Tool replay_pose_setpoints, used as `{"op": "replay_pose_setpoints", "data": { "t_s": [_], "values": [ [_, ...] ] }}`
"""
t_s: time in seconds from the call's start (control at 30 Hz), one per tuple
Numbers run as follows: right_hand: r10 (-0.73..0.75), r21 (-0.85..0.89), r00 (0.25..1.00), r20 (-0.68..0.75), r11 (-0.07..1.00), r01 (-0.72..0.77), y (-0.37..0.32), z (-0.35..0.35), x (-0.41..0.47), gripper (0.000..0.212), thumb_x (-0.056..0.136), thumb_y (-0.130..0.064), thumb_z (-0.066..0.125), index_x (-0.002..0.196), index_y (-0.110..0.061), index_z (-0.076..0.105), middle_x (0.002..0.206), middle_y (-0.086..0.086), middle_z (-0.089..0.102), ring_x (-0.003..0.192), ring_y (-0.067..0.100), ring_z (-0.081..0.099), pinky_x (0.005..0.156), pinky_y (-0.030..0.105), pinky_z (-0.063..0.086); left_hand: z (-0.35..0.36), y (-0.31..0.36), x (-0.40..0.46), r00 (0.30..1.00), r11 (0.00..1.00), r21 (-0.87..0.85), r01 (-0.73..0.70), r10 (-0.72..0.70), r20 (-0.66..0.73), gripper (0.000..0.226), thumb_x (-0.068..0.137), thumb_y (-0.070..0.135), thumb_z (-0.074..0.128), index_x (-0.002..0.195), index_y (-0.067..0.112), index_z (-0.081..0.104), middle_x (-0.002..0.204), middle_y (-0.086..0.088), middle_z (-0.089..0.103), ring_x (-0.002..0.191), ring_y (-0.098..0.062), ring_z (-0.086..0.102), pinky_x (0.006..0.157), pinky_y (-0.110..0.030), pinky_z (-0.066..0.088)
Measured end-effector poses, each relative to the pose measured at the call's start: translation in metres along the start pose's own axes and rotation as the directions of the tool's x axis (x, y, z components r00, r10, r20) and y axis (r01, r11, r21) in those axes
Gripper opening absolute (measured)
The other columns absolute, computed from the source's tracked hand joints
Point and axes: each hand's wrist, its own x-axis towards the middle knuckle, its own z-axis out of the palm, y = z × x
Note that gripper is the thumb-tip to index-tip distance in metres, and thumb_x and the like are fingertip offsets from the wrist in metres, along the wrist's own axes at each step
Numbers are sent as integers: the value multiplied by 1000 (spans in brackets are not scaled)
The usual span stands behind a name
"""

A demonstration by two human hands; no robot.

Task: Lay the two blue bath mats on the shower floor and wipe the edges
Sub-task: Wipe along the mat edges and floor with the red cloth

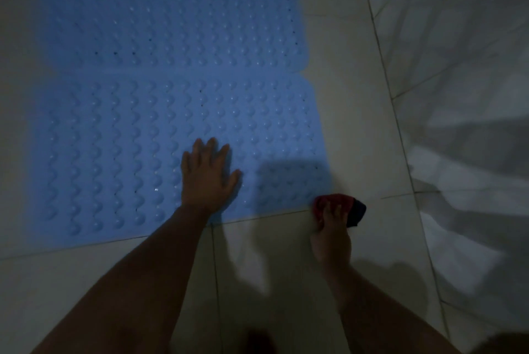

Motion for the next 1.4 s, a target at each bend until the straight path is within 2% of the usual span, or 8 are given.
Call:
{"op": "replay_pose_setpoints", "data": {
  "t_s": [0.23,0.47,0.63,0.77,0.93,1.07,1.2,1.4],
  "values": [
    [-189,-19,981,-45,982,188,-37,44,-53,67,88,-13,50,154,-11,36,162,19,27,154,37,14,107,54,45,-4,-57,-109,945,946,80,315,-320,67,77,90,67,31,154,25,40,168,-14,17,155,-40,6,121,-65,3],
    [-421,-111,907,2,901,419,-111,86,-116,69,85,-23,37,151,-4,39,158,24,33,148,43,28,111,54,41,-34,-74,-115,920,947,-13,321,-308,244,90,75,72,26,157,37,32,170,-1,15,158,-26,8,121,-56,15],
    [-591,-167,801,99,783,599,-163,111,-147,77,76,-17,38,151,-3,39,159,26,29,148,44,26,114,55,34,-77,-109,-129,920,849,-359,388,-331,211,77,84,57,33,147,18,53,153,-9,51,145,-29,44,118,-39,33],
    [-630,-220,760,160,728,650,-196,121,-162,76,74,-15,37,149,-1,41,156,28,33,148,44,25,115,54,18,-95,-142,-156,876,852,-236,467,-410,253,67,87,43,37,148,19,51,161,-11,39,149,-32,34,117,-43,34],
    [-816,-227,505,281,455,861,-230,138,-175,72,78,-10,37,150,-2,41,159,26,29,152,43,12,119,56,14,-96,-167,-181,870,834,-262,486,-432,237,60,92,41,44,151,28,48,164,5,34,152,-12,27,118,-35,32],
    [-889,-190,310,337,258,947,-283,156,-190,56,95,-21,38,149,-9,45,160,20,31,151,42,21,119,56,22,-96,-192,-191,885,859,-213,465,-460,78,56,93,40,35,138,21,63,151,-6,54,141,-29,48,110,-47,46],
    [-864,-287,265,428,148,946,-338,169,-202,65,94,-34,19,150,-10,44,158,24,32,149,43,23,119,57,23,-117,-234,-213,722,731,-121,672,-682,-116,48,92,31,42,129,14,68,140,-14,62,133,-41,53,94,-54,53],
    [-875,-290,90,476,-59,955,-384,184,-209,71,94,-29,-5,158,-4,12,163,27,7,153,44,0,124,59,3,-135,-283,-242,569,599,-156,785,-798,-199,55,98,35,31,143,13,56,152,-14,50,145,-38,37,107,-57,43]
  ]
}}
